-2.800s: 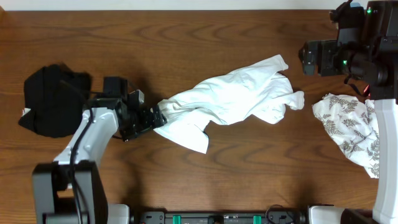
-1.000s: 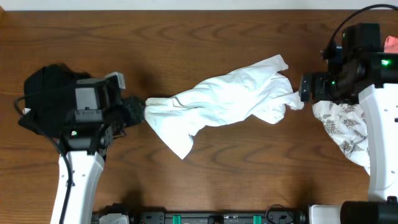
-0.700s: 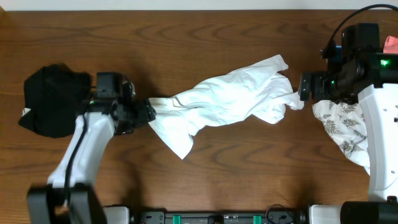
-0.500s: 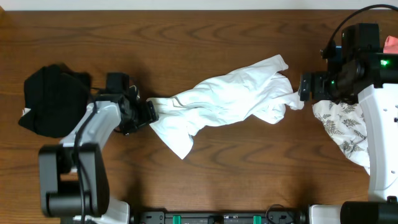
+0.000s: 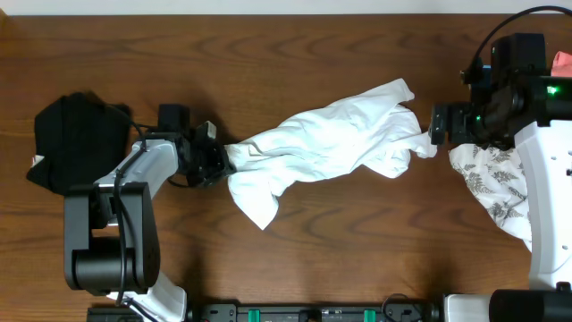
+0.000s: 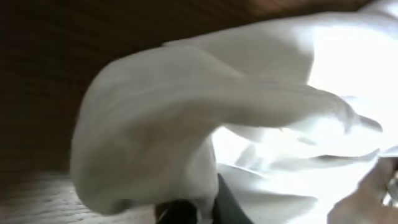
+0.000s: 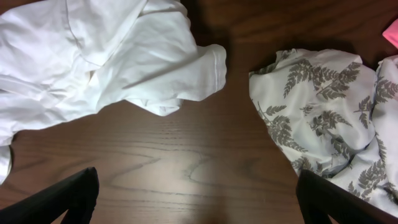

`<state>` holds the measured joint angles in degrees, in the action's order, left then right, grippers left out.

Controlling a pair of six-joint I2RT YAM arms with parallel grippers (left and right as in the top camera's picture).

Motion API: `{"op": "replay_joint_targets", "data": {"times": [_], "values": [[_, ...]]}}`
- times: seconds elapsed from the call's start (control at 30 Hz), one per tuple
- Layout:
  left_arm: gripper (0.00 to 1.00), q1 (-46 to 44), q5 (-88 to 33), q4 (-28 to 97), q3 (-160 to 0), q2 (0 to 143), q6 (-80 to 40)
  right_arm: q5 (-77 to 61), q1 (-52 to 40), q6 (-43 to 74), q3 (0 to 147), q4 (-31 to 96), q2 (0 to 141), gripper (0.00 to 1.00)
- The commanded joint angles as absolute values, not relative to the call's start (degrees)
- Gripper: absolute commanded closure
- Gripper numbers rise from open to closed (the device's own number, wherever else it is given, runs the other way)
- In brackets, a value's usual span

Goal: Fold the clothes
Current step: 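Release with the right gripper and regrasp the T-shirt's other end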

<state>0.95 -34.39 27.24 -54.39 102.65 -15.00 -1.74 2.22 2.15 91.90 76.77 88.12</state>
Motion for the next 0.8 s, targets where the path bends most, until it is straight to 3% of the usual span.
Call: {"op": "replay_joint_targets", "data": {"times": [0.0, 0.3, 0.47, 0.77], "values": [[0.94, 0.78, -36.88, 28.51, -53.98, 102.04, -14.70, -2.17, 2.24, 2.28, 91.90, 76.66, 87.66, 0.01], [0.94, 0.95, -36.21, 35.94, -54.37, 80.77, -14.70, -1.93, 2.24, 2.02, 91.90, 75.94, 87.66, 0.01], [0.94, 0.93, -26.37, 35.99, -54.35, 66.11, -17.41, -1.93, 2.24, 2.04, 91.90, 75.79, 87.66, 0.01], [0.94, 0.93, -22.50, 38.35, -54.35, 62.67, -17.47, -1.98, 2.22, 2.04, 91.61, 77.32, 87.66, 0.01]]}}
